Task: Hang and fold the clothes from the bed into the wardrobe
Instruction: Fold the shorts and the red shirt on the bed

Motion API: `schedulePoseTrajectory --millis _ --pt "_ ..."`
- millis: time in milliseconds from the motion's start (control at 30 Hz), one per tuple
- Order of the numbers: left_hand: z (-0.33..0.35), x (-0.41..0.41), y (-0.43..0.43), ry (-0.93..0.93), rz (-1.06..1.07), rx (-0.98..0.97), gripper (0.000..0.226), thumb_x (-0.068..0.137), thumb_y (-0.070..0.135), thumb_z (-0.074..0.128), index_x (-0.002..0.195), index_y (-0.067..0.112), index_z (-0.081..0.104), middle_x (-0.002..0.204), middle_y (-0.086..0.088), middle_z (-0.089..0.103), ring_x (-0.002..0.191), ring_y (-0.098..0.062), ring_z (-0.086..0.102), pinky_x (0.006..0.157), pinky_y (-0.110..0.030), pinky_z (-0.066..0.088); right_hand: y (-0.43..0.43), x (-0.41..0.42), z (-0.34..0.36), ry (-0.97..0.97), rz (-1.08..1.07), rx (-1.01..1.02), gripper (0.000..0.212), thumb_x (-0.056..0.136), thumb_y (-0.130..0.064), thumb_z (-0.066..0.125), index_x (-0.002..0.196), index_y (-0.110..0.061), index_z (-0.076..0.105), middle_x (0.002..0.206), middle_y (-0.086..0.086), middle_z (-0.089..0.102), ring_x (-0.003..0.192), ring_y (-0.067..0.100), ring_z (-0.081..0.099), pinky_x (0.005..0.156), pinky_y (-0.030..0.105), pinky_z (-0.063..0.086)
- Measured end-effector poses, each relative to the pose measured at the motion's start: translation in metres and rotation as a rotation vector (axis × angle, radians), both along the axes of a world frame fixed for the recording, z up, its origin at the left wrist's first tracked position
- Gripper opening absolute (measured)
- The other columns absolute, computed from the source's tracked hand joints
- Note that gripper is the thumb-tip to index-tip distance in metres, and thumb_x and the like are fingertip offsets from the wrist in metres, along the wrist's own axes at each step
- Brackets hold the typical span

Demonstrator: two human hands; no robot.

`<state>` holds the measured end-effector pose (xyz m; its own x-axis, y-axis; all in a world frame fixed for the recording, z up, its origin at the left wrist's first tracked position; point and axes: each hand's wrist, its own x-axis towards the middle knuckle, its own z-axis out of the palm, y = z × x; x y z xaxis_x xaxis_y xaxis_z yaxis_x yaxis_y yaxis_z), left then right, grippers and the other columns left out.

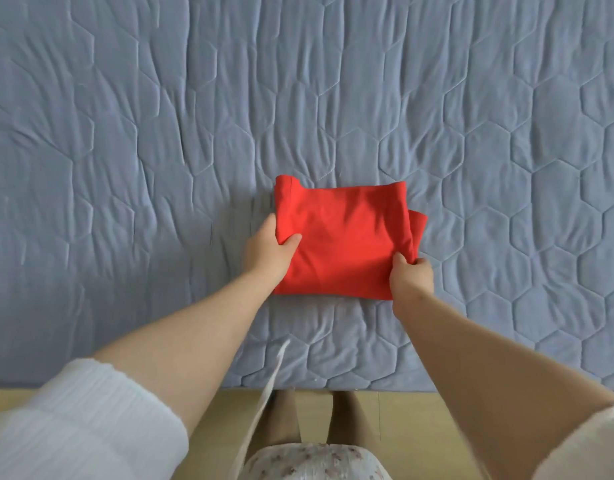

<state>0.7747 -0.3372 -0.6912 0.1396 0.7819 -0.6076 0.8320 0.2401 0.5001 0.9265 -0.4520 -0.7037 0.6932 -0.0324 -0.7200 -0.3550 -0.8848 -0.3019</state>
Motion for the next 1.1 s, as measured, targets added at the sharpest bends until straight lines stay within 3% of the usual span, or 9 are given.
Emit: schedulePoseTrajectory --millis 67,167,233,300,433,700,800,933,1100 --pt "0.007 0.001 -0.005 0.181 -0.1 0.236 0.065 0.079 0.025 0.069 0.137 0.018 0.041 0.128 -0.01 0.056 0.116 -0.031 0.052 0.094 -0.038 0.038 0.003 -0.001 0.01 -0.2 0.205 -0.139 0.047 0.085 -0.023 0.052 0.131 -0.013 0.044 0.135 0.014 0.047 0.125 0.032 0.041 0.105 0.043 0.028" --pt "0.01 0.012 -0.018 0.181 -0.464 0.599 0.07 0.072 0.021 0.073 0.137 0.018 0.046 0.136 -0.011 0.051 0.126 -0.033 0.047 0.101 -0.051 0.036 0.011 -0.007 0.022 -0.513 0.752 0.051 0.062 0.082 -0.019 0.054 0.141 -0.024 0.036 0.15 0.007 0.03 0.135 0.028 0.028 0.108 0.04 0.013" --pt "0.0 0.019 -0.027 0.16 -0.709 0.672 0.059 0.076 0.026 0.069 0.132 0.019 0.053 0.135 -0.009 0.053 0.127 -0.033 0.047 0.102 -0.059 0.031 0.015 -0.012 0.015 -0.52 1.117 0.121 0.06 0.089 -0.028 0.048 0.146 -0.031 0.028 0.156 0.002 0.019 0.141 0.026 0.018 0.11 0.04 0.004" --pt "-0.014 0.018 -0.03 0.236 -0.821 0.589 0.052 0.084 0.036 0.058 0.134 0.022 0.051 0.139 -0.007 0.049 0.131 -0.032 0.041 0.105 -0.061 0.025 0.015 -0.011 -0.001 -0.417 1.26 0.044 0.058 0.095 -0.041 0.036 0.148 -0.036 0.014 0.159 -0.001 0.006 0.145 0.025 0.005 0.113 0.042 -0.003" --pt "-0.049 0.004 -0.028 0.33 -0.928 0.508 0.059 0.087 0.05 0.029 0.141 0.027 0.038 0.147 -0.005 0.039 0.138 -0.03 0.031 0.109 -0.058 0.015 0.005 -0.011 -0.041 -0.359 1.324 -0.063 0.063 0.093 -0.055 0.025 0.149 -0.036 0.003 0.158 0.011 -0.001 0.145 0.026 -0.002 0.114 0.047 -0.006" --pt "-0.086 0.0 -0.017 0.284 -0.988 0.633 0.061 0.085 0.05 0.032 0.139 0.024 0.042 0.142 -0.011 0.046 0.133 -0.033 0.039 0.104 -0.061 0.027 0.007 -0.008 -0.073 -0.404 1.313 -0.02 0.068 0.087 -0.062 0.023 0.148 -0.039 0.004 0.158 0.012 -0.002 0.145 0.026 -0.003 0.113 0.048 -0.007" --pt "-0.079 0.006 -0.013 0.263 -0.948 0.641 0.061 0.082 0.051 0.032 0.135 0.026 0.048 0.136 -0.008 0.052 0.129 -0.031 0.045 0.103 -0.06 0.028 0.018 0.002 -0.066 -0.426 1.321 -0.022 0.07 0.084 -0.063 0.033 0.147 -0.04 0.015 0.152 0.013 0.02 0.141 0.027 0.014 0.112 0.052 0.001" --pt "-0.064 0.015 -0.003 0.259 -0.926 0.684 0.062 0.076 0.056 0.038 0.131 0.031 0.052 0.14 -0.006 0.047 0.133 -0.034 0.037 0.108 -0.061 0.013 0.04 -0.003 -0.05 -0.595 1.263 0.055 0.062 0.079 -0.049 0.05 0.138 -0.032 0.041 0.142 0.01 0.038 0.129 0.033 0.031 0.111 0.054 0.004" --pt "-0.081 0.009 0.005 0.335 -0.901 0.536 0.079 0.07 0.073 0.025 0.143 0.049 0.007 0.157 -0.013 0.004 0.144 -0.034 -0.001 0.109 -0.053 -0.015 0.028 0.005 -0.062 -0.497 1.304 0.001 0.069 0.082 -0.064 0.031 0.146 -0.043 0.013 0.158 0.003 0.006 0.145 0.023 0.002 0.11 0.059 -0.006"
